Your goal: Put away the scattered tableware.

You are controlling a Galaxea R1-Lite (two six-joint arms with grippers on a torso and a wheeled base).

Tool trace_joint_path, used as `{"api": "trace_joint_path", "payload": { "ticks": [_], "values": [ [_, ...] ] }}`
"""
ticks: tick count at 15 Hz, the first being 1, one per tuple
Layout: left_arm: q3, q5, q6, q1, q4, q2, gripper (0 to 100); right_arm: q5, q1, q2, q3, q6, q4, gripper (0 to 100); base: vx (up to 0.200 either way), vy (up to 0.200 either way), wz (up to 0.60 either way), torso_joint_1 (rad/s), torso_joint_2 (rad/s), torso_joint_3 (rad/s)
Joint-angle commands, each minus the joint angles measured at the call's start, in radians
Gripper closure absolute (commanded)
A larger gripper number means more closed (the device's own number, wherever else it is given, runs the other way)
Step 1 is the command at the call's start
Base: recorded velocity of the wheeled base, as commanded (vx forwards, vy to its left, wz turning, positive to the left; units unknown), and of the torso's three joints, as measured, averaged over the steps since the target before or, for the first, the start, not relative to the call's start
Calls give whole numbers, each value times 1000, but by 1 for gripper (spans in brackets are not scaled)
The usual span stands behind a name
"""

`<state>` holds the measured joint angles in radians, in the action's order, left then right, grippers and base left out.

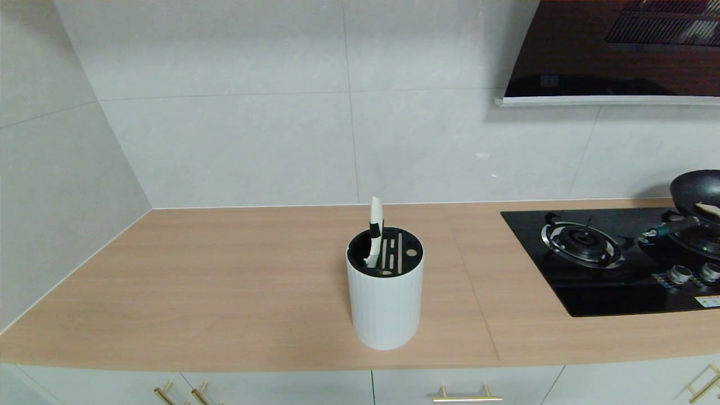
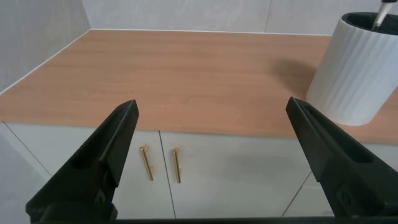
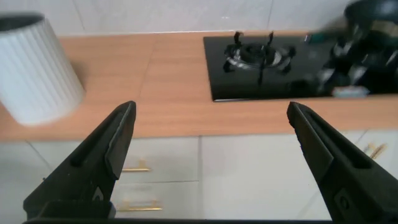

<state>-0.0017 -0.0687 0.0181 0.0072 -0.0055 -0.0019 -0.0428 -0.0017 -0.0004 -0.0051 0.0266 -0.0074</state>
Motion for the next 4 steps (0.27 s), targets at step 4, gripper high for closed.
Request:
{"api": "trace_joint_path", "payload": {
  "ticks": [4],
  "values": [
    [0, 0, 0, 0, -1, 2, 0, 7, 0, 0, 5, -14, 6, 0, 0, 0, 0, 0, 0, 0]
  ]
}}
